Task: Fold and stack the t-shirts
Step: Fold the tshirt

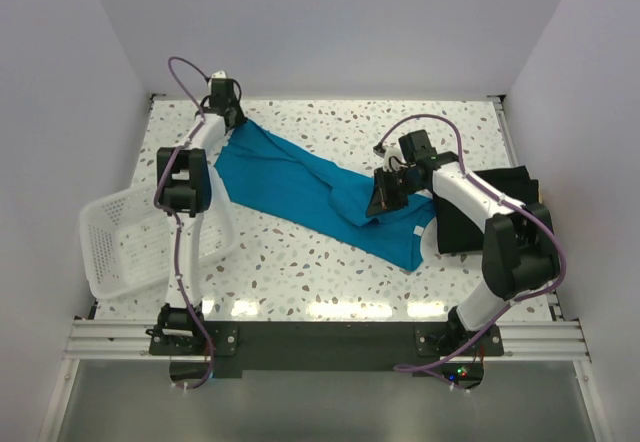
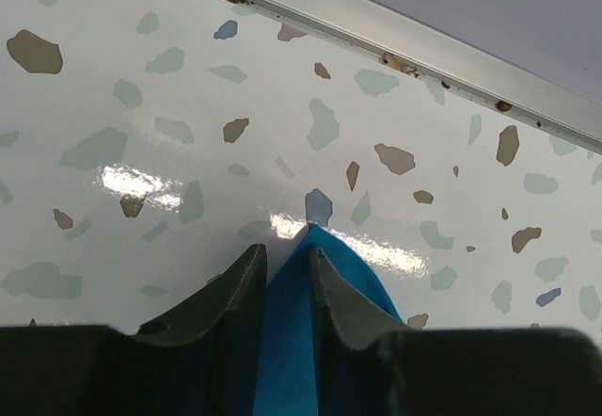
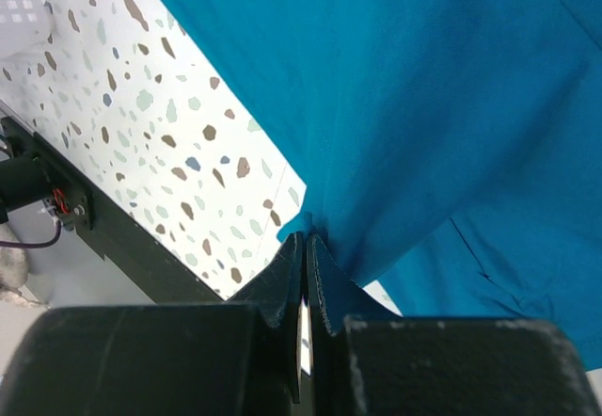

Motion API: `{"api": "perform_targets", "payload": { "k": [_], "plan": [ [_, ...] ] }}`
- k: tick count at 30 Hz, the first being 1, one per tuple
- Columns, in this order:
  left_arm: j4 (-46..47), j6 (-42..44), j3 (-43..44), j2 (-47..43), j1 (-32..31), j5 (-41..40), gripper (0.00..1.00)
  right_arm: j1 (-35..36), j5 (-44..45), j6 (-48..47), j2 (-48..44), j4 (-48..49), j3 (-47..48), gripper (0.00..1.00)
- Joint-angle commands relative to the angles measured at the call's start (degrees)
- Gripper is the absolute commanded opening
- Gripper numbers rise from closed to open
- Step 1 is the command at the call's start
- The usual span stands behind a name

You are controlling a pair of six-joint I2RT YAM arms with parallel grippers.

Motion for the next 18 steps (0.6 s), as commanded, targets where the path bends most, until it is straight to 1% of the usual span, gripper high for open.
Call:
{"api": "perform_targets", "payload": {
  "k": [1,2,4,6,7,10,11,12,13,18],
  "plan": [
    [-5.92,1.56,0.92,3.05,-0.60,1.66,0.28,0.20,0.13,1.21,-1.47,0.65,1.37,0.00],
    [-6.18,1.65,0.84,3.14,-0.60,2.01,0.24,0.28,0.13,1.30,-1.56,0.74,1.37,0.00],
    [-6.18,1.74,0.49,3.14,-0.60,2.54,0.21,0.20,0.31,1.48,-1.91,0.83,1.02,0.00],
    [-6.01,1.74,0.22,2.79,-0.60,3.07,0.16,0.28,1.09,2.00,-2.44,0.83,0.67,0.00],
    [-5.75,1.65,0.13,2.52,-0.60,3.16,0.12,0.28,1.53,2.18,-2.87,0.65,0.58,0.00],
    [-4.26,1.47,-0.57,1.73,-0.60,4.03,0.05,0.20,5.30,3.58,-3.23,-0.22,1.02,0.00],
    [-3.64,1.39,-0.83,0.86,-0.60,4.56,0.00,0.19,6.80,4.11,-3.40,-0.57,1.19,0.00],
    [-3.11,1.04,-1.62,0.42,-0.60,4.82,0.00,0.28,10.12,4.64,-3.58,-1.01,1.46,0.00],
    [-1.54,0.77,-2.06,-0.11,-0.60,5.26,0.00,0.20,11.37,5.34,-3.75,-1.45,2.16,0.00],
    [2.16,-0.55,-3.65,-3.28,-0.60,6.76,0.00,0.19,13.67,6.66,-5.34,-0.58,2.95,0.00]
  ]
}}
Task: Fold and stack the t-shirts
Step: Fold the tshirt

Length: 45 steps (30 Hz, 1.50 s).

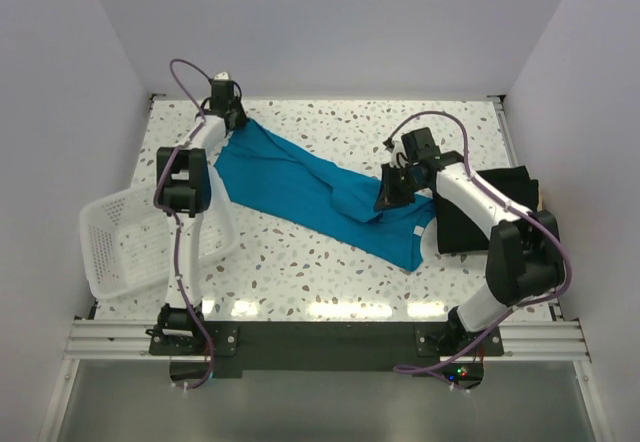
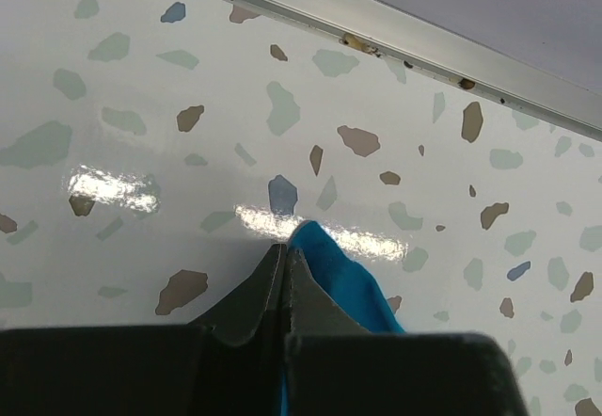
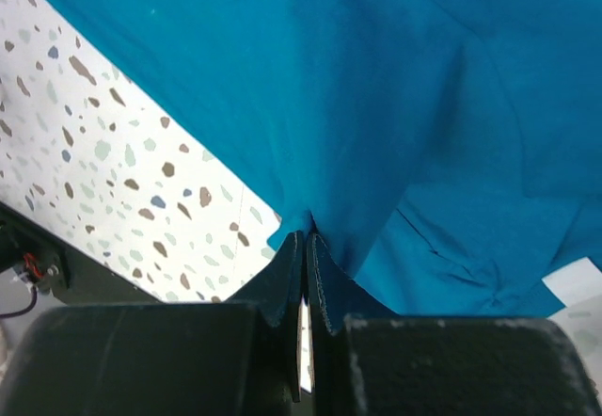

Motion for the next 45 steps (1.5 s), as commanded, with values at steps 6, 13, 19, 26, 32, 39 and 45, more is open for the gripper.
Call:
{"api": "perform_targets", "payload": {
  "k": [6,13,19,26,32,39,45],
  "plan": [
    [2.00,-0.35,-2.71,-6.27,-0.05,0.65,0.00,0.19,2.71,2.08,-4.23,-0.69,1.99,0.00],
    [10.42,-0.96,-12.10,-13.12,0.65,0.39,0.00,0.11,1.22,1.64,-5.90,-2.44,0.32,0.00],
    [15.10,0.09,-17.65,-17.96,1.35,0.03,0.00,0.11,1.39,2.08,-8.09,-4.03,-0.91,0.00],
    [17.21,1.32,-22.48,-20.86,1.71,0.83,0.00,0.19,0.95,2.25,-10.12,-6.40,-2.14,0.00],
    [16.42,3.60,-26.52,-24.28,1.80,-1.01,0.00,0.19,0.34,2.60,-10.82,-6.84,-3.81,0.00],
    [15.54,4.66,-32.68,-29.21,1.97,-3.91,0.00,0.19,-0.36,2.34,-10.20,-7.19,-4.34,0.00],
    [11.78,4.93,-35.75,-31.85,2.06,-7.69,0.00,0.11,-0.19,1.81,-9.59,-8.25,-4.95,0.00]
  ]
}}
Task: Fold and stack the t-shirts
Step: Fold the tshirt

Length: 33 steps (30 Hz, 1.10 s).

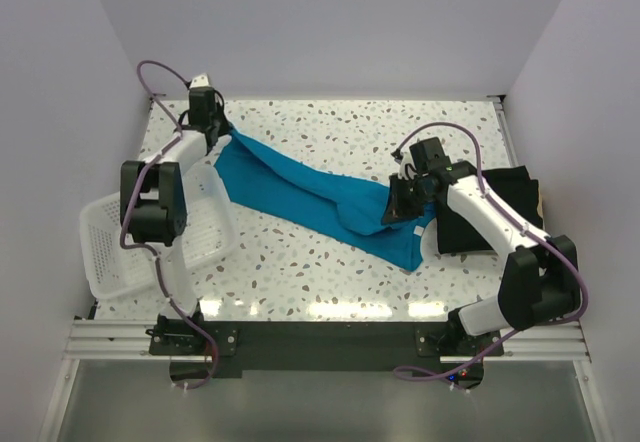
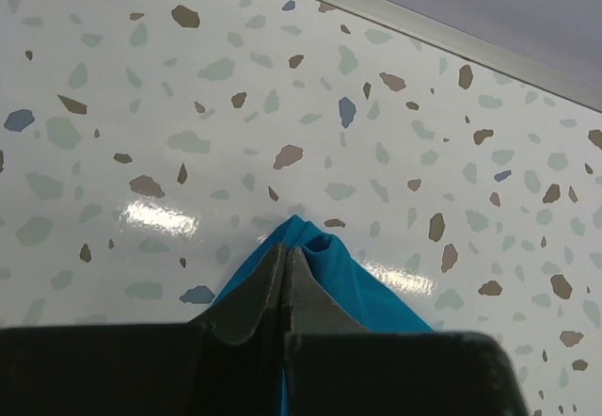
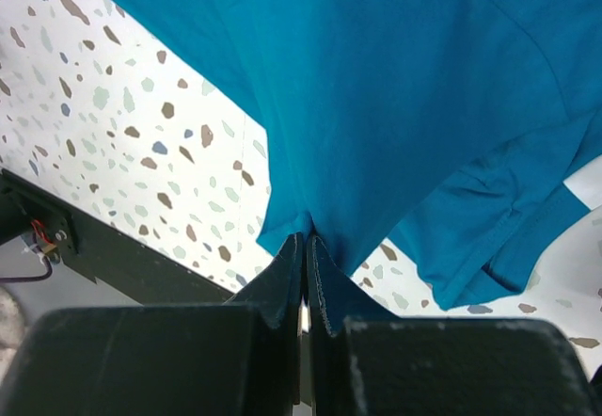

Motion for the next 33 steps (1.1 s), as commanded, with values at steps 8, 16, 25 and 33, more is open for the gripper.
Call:
{"api": "perform_targets", "payload": {
  "k": [8,16,25,33],
  "plan": [
    [-9.17,-2.79,-3.07,-5.87,1.10,-10.90,0.23,0.28,-1.81,-2.12,0.51,-3.86,-0.04,0.14],
    [-9.00,-5.78,-0.97,-7.63,0.14,-7.84,0.51,0.20,2.57,0.41,0.33,-6.24,5.76,0.48],
    [-10.49,-11.31,6.77,3.00,-1.01,4.99,0.54,-0.51,11.80,2.96,9.12,-0.97,5.86,0.50],
    [-14.54,-15.35,9.32,10.91,-0.31,11.94,0.54,-4.55,17.96,5.60,19.48,4.57,8.84,0.50]
  ]
}}
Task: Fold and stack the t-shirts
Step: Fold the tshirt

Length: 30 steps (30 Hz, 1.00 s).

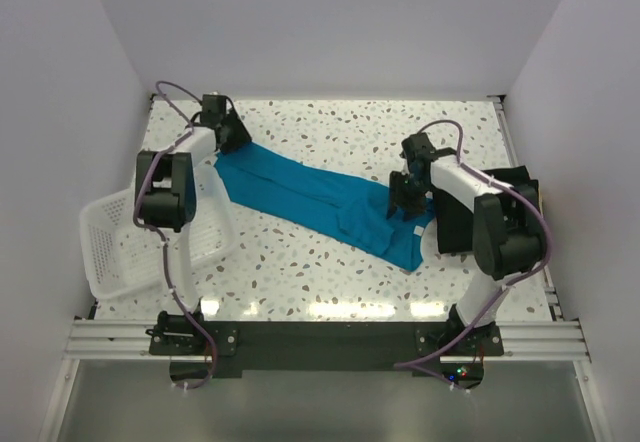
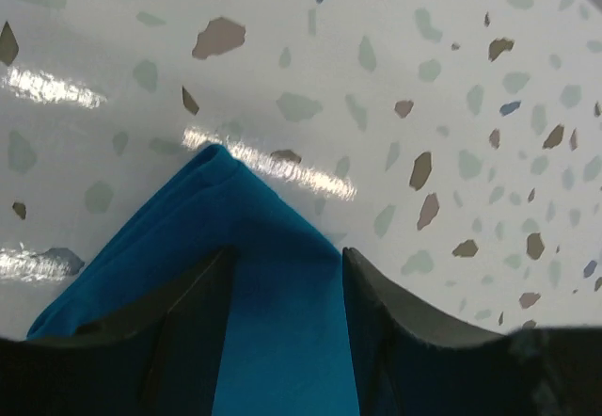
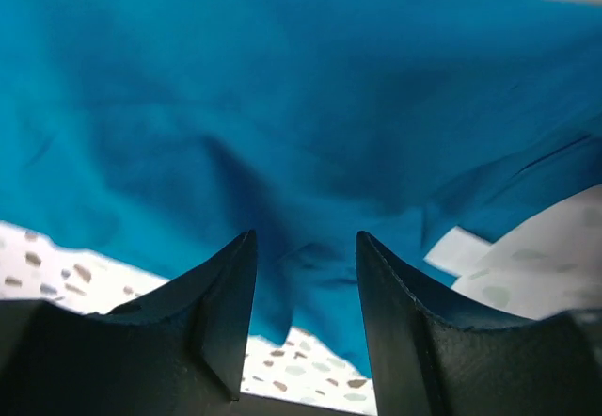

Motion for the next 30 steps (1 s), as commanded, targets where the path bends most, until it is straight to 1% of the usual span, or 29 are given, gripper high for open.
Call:
{"api": "perform_targets", "payload": {
  "k": [1,6,10,11,16,17,19,22,24,25,26,30],
  "plan": [
    [-2.80,-3.38,2.74,2.02,0.81,4.38,0.54,-2.08,5.04,2.15,3.08,3.65,3.68,0.50],
    [-2.45,-4.96,3.01,3.69,2.39,4.12,0.55,-3.84,6.72,1.62,11.06,4.18,8.95,0.50],
    [-0.87,-4.88,5.20,5.36,2.92,4.38,0.55,-4.37,7.95,0.22,16.61,3.57,14.75,0.50],
    [0.18,-4.62,5.81,6.23,2.92,4.65,0.55,-4.54,8.21,-0.13,17.84,3.05,17.63,0.50],
    [-0.86,-4.44,14.60,10.02,2.92,4.74,0.56,-5.60,7.78,-1.27,24.34,0.06,28.18,0.50],
    [-0.87,-4.26,16.52,10.63,2.92,4.82,0.56,-5.77,7.60,-1.54,24.71,-0.38,29.52,0.50],
    [-0.26,-4.17,17.51,10.38,2.92,5.44,0.56,-5.77,6.99,-2.16,24.80,-1.17,32.33,0.50],
    [0.36,-4.26,16.99,8.19,2.92,5.79,0.57,-6.56,6.98,-2.16,23.40,-1.44,33.57,0.51],
    [1.06,-4.17,14.62,6.34,2.92,5.27,0.57,-7.70,6.98,-1.90,22.60,-1.18,32.87,0.49],
    [1.50,-4.09,13.48,4.07,2.92,4.92,0.57,-8.06,7.07,-1.89,22.17,-0.48,32.52,0.49],
    [1.76,-3.91,10.86,2.83,2.92,4.56,0.58,-8.84,6.98,-1.89,21.64,-0.13,32.17,0.48],
    [2.64,-4.26,5.04,-2.63,2.92,1.58,0.58,-10.78,6.98,-2.24,21.72,0.58,31.46,0.43]
  ]
}}
